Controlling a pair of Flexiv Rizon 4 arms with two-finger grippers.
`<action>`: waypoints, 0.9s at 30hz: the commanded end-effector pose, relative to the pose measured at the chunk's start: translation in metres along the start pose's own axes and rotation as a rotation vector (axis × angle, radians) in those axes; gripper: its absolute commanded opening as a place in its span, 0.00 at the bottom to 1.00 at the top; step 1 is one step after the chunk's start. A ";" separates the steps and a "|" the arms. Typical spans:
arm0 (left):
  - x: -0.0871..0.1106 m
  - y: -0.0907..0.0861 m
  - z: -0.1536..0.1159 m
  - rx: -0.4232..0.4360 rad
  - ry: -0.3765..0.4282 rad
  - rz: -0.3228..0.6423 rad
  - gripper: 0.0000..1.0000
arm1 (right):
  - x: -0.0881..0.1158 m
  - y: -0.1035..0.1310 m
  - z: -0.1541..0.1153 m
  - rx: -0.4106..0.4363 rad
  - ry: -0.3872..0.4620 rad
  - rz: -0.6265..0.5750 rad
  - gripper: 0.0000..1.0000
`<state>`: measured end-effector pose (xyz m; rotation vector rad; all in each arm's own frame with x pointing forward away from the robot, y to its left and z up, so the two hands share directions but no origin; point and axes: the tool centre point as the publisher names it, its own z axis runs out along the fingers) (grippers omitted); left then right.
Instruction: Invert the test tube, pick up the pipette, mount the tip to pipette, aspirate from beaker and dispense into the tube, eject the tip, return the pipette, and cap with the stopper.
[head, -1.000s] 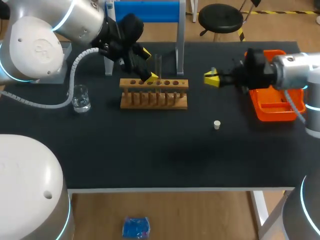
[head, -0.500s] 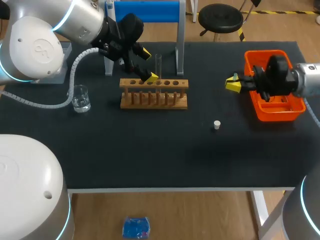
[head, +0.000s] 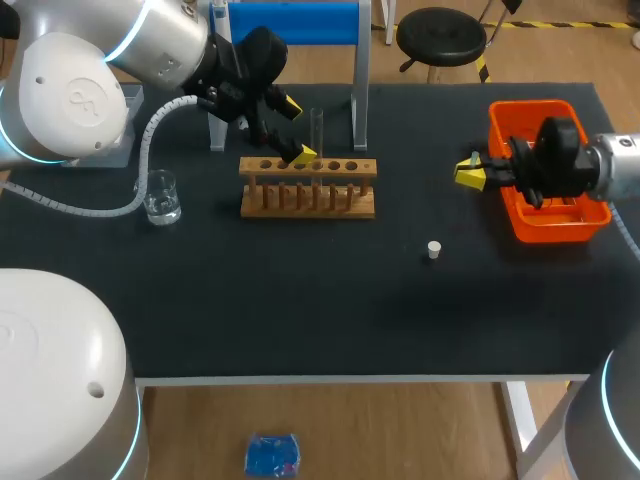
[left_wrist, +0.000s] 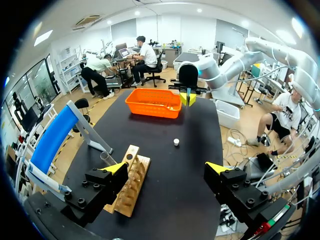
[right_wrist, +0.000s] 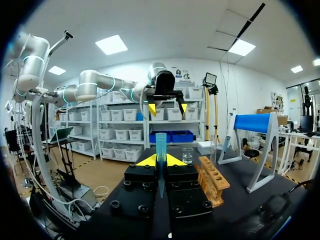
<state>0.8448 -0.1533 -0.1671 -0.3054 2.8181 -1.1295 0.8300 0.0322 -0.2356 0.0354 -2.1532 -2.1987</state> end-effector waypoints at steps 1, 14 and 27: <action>0.000 -0.001 -0.001 -0.004 0.002 -0.001 1.00 | 0.000 0.000 -0.001 0.001 0.003 0.000 0.00; 0.000 -0.001 -0.001 -0.004 0.002 -0.001 1.00 | 0.000 0.000 -0.001 0.001 0.003 0.000 0.00; -0.107 0.064 -0.051 -0.109 -0.254 -0.307 1.00 | 0.000 0.000 -0.001 0.001 0.003 0.000 0.00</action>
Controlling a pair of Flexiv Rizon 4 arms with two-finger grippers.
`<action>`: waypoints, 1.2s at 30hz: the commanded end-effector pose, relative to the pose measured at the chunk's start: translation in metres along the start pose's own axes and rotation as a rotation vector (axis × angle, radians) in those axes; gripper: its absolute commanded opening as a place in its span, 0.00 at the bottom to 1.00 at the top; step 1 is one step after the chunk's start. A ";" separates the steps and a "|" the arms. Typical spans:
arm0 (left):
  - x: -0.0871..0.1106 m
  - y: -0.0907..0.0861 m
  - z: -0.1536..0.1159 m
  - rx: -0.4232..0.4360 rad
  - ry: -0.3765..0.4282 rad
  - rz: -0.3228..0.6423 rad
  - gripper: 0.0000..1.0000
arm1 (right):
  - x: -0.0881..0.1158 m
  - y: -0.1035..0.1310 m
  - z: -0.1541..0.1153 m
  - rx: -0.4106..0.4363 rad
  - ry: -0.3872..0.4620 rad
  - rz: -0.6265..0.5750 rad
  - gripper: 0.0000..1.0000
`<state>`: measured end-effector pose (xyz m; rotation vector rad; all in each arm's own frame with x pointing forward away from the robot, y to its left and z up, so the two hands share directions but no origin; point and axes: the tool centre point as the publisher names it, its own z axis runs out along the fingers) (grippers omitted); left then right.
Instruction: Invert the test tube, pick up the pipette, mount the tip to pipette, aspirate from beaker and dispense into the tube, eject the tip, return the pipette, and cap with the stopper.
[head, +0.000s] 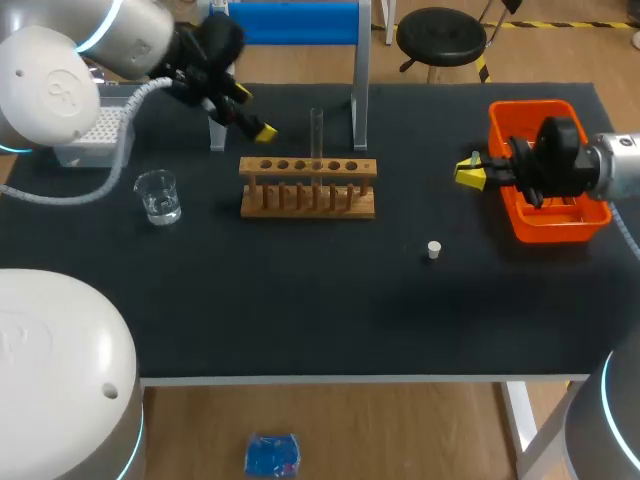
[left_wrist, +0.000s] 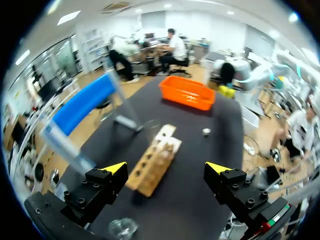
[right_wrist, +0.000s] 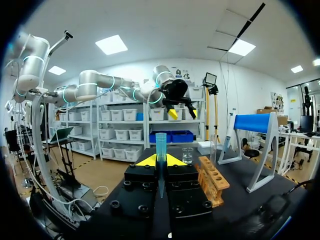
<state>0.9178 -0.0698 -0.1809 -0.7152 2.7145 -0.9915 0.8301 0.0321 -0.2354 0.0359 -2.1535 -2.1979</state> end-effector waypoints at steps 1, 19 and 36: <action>-0.033 0.005 -0.014 -0.046 -0.109 -0.118 1.00 | 0.000 0.000 -0.001 0.000 0.002 0.000 0.00; -0.130 0.003 -0.017 -0.062 -0.427 -0.444 1.00 | 0.000 0.000 -0.001 0.000 0.002 0.000 0.00; -0.139 -0.003 0.008 0.087 -0.613 -0.583 1.00 | 0.000 0.000 -0.001 0.000 0.002 0.000 0.00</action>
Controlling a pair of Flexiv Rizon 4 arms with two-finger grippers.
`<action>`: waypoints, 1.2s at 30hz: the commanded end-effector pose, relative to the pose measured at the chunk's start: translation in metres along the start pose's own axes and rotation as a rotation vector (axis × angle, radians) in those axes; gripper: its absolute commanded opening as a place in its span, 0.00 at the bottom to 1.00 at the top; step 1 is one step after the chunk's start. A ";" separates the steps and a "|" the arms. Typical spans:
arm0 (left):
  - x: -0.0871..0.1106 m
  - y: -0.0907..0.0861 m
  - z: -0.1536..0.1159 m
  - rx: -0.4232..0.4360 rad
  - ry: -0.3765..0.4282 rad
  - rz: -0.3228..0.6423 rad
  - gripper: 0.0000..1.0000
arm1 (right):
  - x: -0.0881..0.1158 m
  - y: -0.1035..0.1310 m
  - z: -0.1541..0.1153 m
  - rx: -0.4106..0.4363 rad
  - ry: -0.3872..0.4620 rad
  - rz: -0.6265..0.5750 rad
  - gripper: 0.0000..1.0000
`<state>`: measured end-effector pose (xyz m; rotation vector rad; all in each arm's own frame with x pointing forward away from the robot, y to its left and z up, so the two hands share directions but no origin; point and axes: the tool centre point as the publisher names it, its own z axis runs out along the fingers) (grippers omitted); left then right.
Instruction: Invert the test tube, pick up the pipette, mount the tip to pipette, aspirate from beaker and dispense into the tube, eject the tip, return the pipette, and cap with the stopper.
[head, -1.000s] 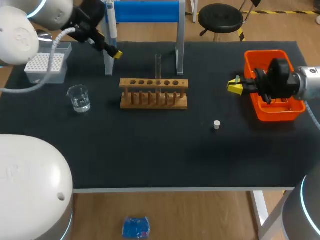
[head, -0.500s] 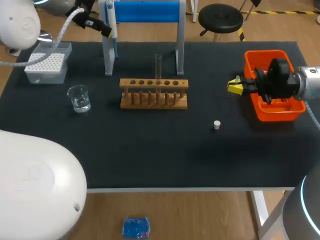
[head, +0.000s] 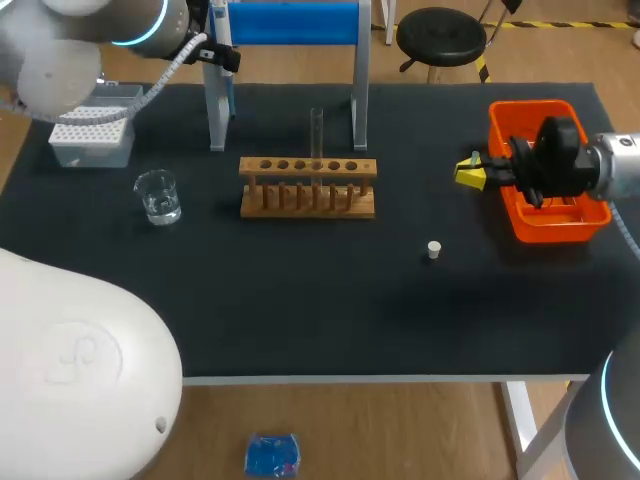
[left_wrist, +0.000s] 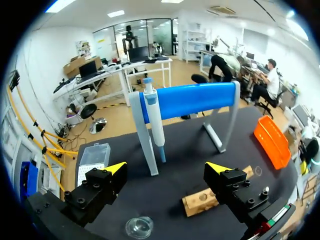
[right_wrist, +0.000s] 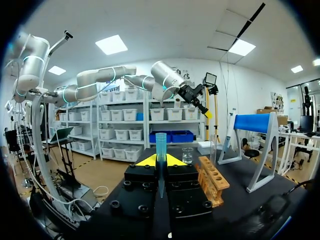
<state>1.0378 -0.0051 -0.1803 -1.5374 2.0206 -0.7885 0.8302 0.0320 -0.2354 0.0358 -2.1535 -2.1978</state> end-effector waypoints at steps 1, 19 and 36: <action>0.003 -0.001 0.009 0.050 -0.050 -0.031 1.00 | 0.000 0.000 -0.001 0.000 0.002 0.000 0.00; 0.012 -0.022 0.039 0.185 -0.093 -0.109 1.00 | 0.000 0.000 -0.001 0.000 0.002 0.000 0.00; 0.007 -0.043 0.060 0.288 -0.129 -0.121 1.00 | 0.000 0.000 -0.001 0.000 0.002 0.000 0.00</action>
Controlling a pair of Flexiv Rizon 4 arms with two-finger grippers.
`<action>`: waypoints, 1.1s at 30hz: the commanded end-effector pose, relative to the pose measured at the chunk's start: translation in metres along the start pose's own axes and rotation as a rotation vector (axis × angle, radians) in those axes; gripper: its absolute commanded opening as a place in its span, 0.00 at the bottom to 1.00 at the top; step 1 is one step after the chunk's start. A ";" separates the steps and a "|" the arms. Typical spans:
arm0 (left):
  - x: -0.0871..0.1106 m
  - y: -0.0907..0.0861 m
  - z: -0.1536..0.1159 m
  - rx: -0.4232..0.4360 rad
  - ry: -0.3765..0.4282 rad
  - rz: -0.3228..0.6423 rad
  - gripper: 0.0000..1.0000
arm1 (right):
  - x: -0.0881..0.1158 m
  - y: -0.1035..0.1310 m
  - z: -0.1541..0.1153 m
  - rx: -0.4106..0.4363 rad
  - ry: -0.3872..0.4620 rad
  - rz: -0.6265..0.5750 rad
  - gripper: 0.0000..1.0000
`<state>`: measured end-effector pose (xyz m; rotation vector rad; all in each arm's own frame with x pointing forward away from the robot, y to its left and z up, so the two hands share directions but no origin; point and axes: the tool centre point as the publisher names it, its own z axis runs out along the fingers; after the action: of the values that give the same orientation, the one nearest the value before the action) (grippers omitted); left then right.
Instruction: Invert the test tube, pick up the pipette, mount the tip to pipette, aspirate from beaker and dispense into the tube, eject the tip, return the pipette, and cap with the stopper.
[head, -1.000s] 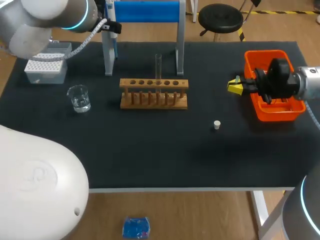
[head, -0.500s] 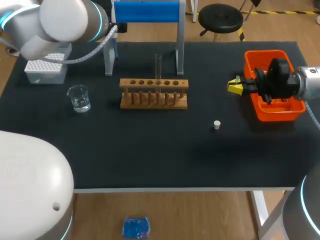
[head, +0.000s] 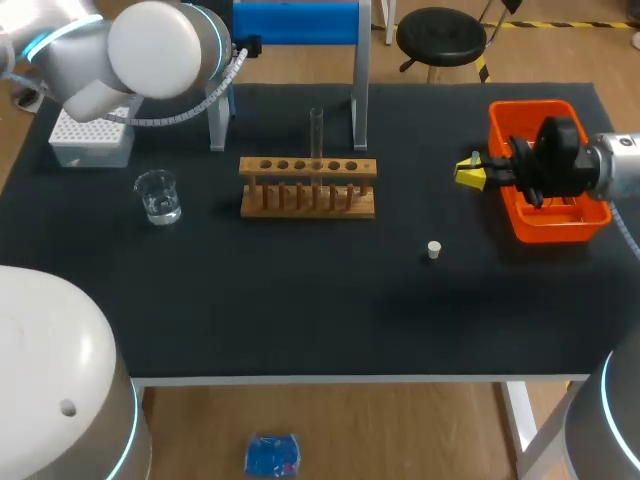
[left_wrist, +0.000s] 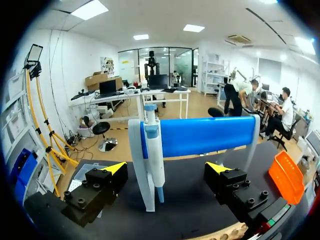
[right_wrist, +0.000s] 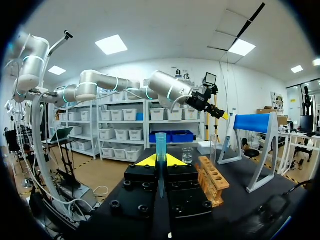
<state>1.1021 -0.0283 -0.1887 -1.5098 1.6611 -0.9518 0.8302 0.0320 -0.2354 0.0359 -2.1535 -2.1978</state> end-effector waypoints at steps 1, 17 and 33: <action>0.001 0.002 0.007 0.015 -0.002 -0.011 1.00 | 0.000 0.000 -0.001 0.000 0.002 0.000 0.00; -0.002 -0.011 0.031 0.072 -0.001 -0.037 1.00 | 0.000 0.000 -0.001 0.000 0.002 0.000 0.00; 0.001 -0.018 0.048 0.089 0.015 -0.042 1.00 | 0.000 0.000 -0.001 0.000 0.002 0.000 0.00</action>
<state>1.1480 -0.0330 -0.1950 -1.4858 1.5747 -1.0446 0.8302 0.0321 -0.2354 0.0360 -2.1534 -2.1978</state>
